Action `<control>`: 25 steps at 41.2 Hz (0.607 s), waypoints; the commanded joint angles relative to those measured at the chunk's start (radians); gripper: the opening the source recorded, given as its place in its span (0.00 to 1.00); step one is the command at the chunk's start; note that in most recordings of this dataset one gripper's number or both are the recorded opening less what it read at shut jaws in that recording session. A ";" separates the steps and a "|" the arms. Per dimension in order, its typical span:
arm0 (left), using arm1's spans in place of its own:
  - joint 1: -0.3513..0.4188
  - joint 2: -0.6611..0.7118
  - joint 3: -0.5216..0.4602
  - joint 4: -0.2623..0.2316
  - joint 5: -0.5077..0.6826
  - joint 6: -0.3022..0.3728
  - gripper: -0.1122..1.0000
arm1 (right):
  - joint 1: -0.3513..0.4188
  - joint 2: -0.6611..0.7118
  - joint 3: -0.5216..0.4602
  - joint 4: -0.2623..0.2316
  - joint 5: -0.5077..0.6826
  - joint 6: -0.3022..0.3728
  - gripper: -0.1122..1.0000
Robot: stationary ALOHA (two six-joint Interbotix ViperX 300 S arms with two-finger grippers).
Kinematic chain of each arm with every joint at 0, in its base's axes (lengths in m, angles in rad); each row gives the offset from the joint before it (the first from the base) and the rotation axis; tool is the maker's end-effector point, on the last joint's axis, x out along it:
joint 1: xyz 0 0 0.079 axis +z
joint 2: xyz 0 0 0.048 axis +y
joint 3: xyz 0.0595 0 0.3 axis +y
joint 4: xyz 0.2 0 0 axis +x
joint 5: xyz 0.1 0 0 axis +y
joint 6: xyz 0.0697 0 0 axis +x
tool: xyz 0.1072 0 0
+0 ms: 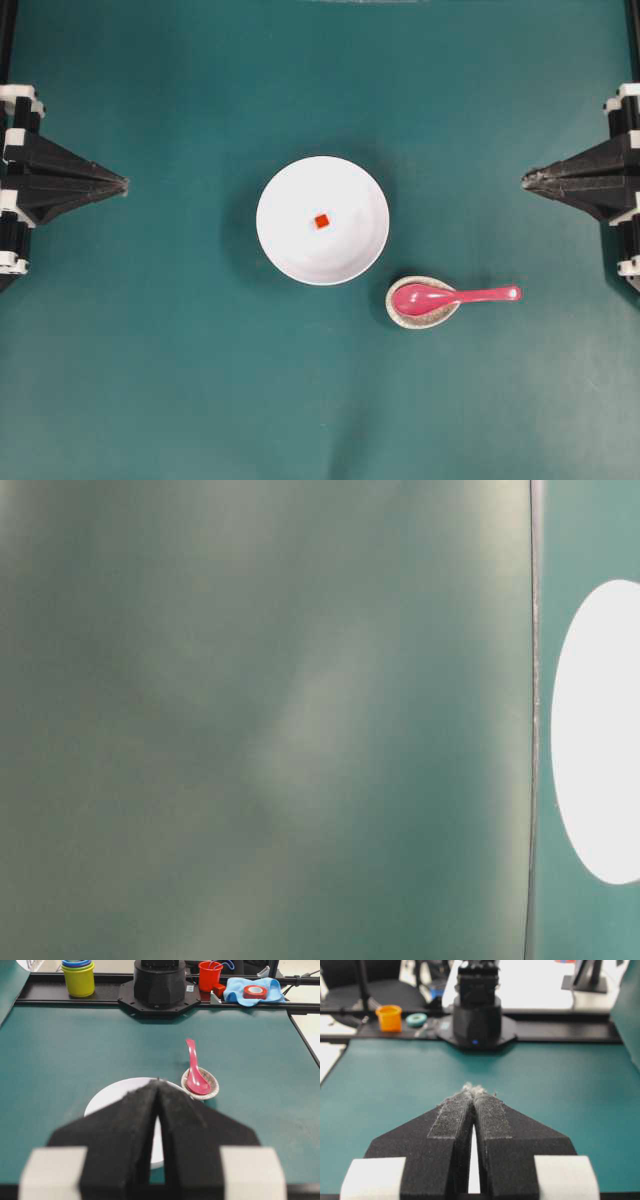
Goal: Grip the spoon and scoop the red block from the bowl with right arm.
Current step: 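Open the right gripper at its rest position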
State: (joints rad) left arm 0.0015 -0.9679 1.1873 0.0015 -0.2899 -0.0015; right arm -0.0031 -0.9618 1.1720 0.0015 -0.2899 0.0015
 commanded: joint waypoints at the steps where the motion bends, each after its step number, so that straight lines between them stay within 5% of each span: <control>1: -0.002 0.012 -0.035 0.008 0.057 0.003 0.10 | 0.008 0.003 -0.017 0.003 -0.008 0.005 0.10; 25: -0.003 0.012 -0.052 0.008 0.150 0.005 0.10 | 0.012 0.020 -0.006 0.012 -0.005 0.009 0.10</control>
State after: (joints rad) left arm 0.0000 -0.9633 1.1612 0.0077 -0.1442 0.0015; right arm 0.0015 -0.9557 1.1720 0.0092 -0.2884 0.0092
